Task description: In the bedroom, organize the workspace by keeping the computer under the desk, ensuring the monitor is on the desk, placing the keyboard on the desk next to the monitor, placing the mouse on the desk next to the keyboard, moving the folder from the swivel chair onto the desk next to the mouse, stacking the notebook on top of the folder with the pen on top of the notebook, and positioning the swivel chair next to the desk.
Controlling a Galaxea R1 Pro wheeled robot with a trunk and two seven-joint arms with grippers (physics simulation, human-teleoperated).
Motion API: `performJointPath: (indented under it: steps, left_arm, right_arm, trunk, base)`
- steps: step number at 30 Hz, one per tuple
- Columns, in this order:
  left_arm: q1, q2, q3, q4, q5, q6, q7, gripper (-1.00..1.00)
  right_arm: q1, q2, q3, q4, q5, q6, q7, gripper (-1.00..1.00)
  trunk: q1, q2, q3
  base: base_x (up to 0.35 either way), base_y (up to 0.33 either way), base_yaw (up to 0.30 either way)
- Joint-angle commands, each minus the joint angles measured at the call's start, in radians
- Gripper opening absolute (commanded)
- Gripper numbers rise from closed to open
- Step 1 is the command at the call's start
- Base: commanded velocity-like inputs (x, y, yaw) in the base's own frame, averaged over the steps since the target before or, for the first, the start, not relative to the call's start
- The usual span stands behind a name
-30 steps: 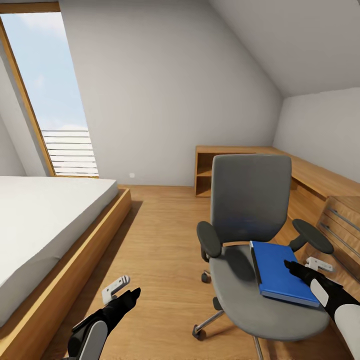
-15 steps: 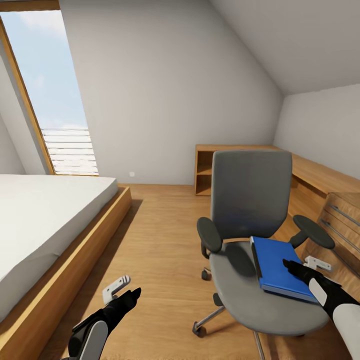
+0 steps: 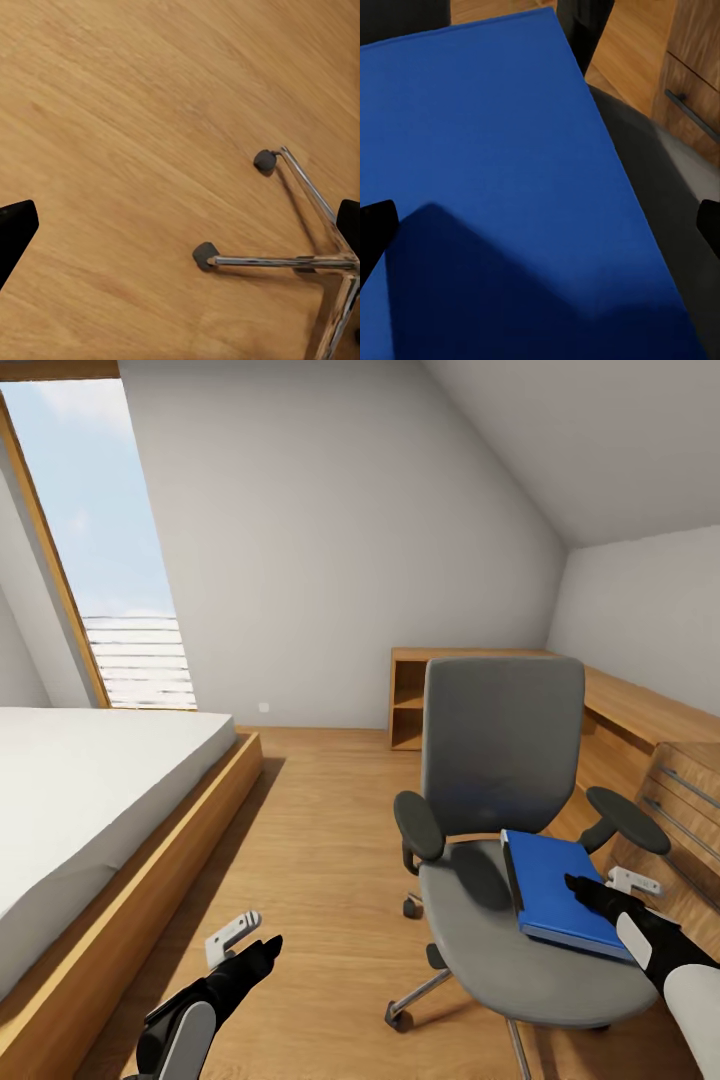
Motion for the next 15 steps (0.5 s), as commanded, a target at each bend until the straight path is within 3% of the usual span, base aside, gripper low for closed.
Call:
performJointPath:
  steps: [1, 6, 15]
  left_arm:
    - [-0.001, 0.0, -0.001, -0.001, 0.01, 0.002, 0.009, 1.0]
    - [-0.001, 0.0, -0.004, -0.001, 0.01, 0.0, 0.009, 1.0]
    - [-0.001, 0.0, -0.005, -0.001, 0.011, 0.0, 0.008, 1.0]
  right_arm:
    - [0.0, 0.0, 0.0, 0.034, -0.009, 0.006, 0.006, 1.0]
    - [0.0, 0.0, 0.0, 0.034, -0.008, 0.006, 0.005, 1.0]
    - [0.0, 0.0, 0.0, 0.034, -0.007, 0.006, 0.005, 1.0]
  trunk:
    - [0.0, 0.0, -0.001]
    - [0.0, 0.0, -0.001]
    - [0.0, 0.0, -0.001]
  base:
    - [0.0, 0.0, 0.0]
    - [-0.009, 0.0, 0.0]
    - [-0.147, 0.0, 0.0]
